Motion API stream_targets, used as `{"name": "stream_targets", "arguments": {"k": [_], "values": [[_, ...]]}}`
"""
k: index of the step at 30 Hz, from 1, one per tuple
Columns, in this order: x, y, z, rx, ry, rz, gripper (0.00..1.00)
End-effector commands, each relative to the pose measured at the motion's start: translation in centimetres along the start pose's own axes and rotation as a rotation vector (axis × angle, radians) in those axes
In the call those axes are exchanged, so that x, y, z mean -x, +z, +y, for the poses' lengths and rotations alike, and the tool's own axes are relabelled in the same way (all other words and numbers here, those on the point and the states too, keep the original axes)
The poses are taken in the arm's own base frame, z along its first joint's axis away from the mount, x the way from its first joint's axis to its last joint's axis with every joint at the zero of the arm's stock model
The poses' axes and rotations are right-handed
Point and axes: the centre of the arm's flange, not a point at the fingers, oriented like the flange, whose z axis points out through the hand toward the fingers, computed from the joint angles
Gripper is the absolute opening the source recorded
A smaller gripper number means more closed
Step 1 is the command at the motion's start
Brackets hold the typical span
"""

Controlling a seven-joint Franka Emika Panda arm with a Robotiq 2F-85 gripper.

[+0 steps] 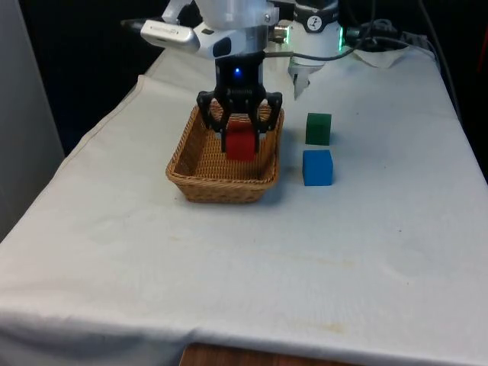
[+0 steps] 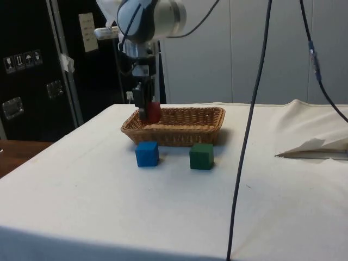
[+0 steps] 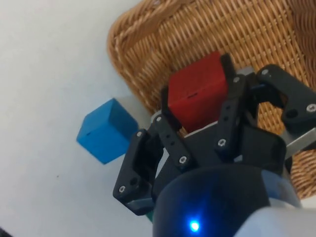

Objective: Pick up exactly two blocks and place them into the basket.

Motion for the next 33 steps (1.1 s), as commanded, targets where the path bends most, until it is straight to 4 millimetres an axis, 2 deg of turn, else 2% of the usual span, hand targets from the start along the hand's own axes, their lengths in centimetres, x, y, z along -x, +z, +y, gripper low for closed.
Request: {"name": "stream_targets", "arguments": {"k": [1, 3, 8, 14, 15, 16, 20, 21, 22, 23, 24, 25, 32, 33], "values": [[0.0, 0.4, -0.1, -0.002, 0.002, 0.015, 0.00], [0.1, 0.3, 0.0, 0.003, 0.002, 0.002, 0.00], [0.7, 2.2, 0.1, 0.015, 0.012, 0.029, 0.00], [0.8, 2.1, 0.7, 0.003, 0.016, 0.035, 0.03], [0.8, 2.1, 0.7, 0.001, 0.016, 0.035, 0.09], [0.8, 2.1, 0.8, -0.002, 0.016, 0.035, 0.22], [0.9, 2.0, 0.9, -0.006, 0.017, 0.037, 0.60], [0.8, 1.9, 0.9, -0.006, 0.017, 0.037, 0.79], [0.9, 2.1, 1.0, 0.006, 0.019, 0.032, 0.89], [0.8, 2.0, 0.9, -0.007, 0.017, 0.037, 0.89], [0.8, 2.0, 0.9, -0.007, 0.017, 0.037, 0.97], [0.9, 1.9, 1.0, -0.007, 0.017, 0.037, 1.00], [0.9, 2.1, 1.0, 0.002, 0.020, 0.035, 1.00], [0.8, 1.5, 1.0, -0.007, 0.017, 0.038, 1.00]]}}
